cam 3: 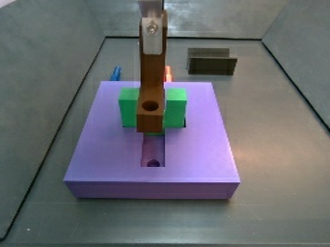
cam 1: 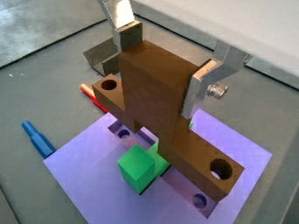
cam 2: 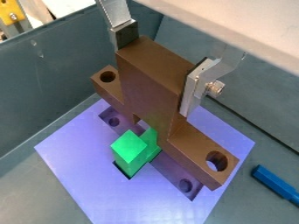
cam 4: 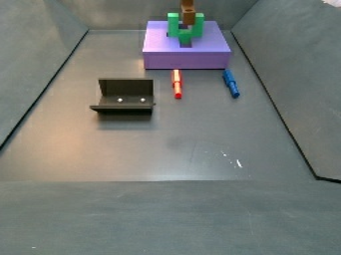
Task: Pick up the brown object. Move up. Move to above the board. Insert the brown object.
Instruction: Insert the brown object.
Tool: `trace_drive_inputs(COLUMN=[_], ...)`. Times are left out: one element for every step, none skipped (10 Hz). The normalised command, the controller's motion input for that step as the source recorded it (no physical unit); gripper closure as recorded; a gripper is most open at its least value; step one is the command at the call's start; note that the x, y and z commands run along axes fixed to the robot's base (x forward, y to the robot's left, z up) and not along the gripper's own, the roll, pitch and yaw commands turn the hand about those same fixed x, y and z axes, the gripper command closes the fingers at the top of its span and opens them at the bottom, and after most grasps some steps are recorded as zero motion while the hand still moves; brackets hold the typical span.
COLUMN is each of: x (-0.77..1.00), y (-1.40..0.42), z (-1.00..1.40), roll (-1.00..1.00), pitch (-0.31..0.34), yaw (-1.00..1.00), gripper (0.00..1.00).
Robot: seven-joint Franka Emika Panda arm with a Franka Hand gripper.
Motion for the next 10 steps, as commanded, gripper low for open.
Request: trace_drive_inputs(x=[0.17,0.15,0.12,0.04,0.0,0.0,0.0,0.07,0.11,0.15], y=[-0.32,-0.25,-0.1,0.02,0.02,0.0,0.03,0.07,0.14,0.08], z=[-0.21,-0.26,-0.33,-0.32,-0.21,-0.22,-0.24,-0.22,-0.21,-0.21], roll=[0.05,0.05,0.07,0.11,0.12,0.11,0.08,0.07,0.07,0.07], pitch=[0.06,0.064,0.069,0.126,0.13,0.09,0.08,0.06,0.043,0.034], yaw=[-0.03,-0.05,-0.09,-0.1,0.0,0.0,0.0,0.0,0.0,0.0], gripper=[1.0,1.0,1.0,1.0,1.0,1.0,1.0,1.0,1.0,1.0])
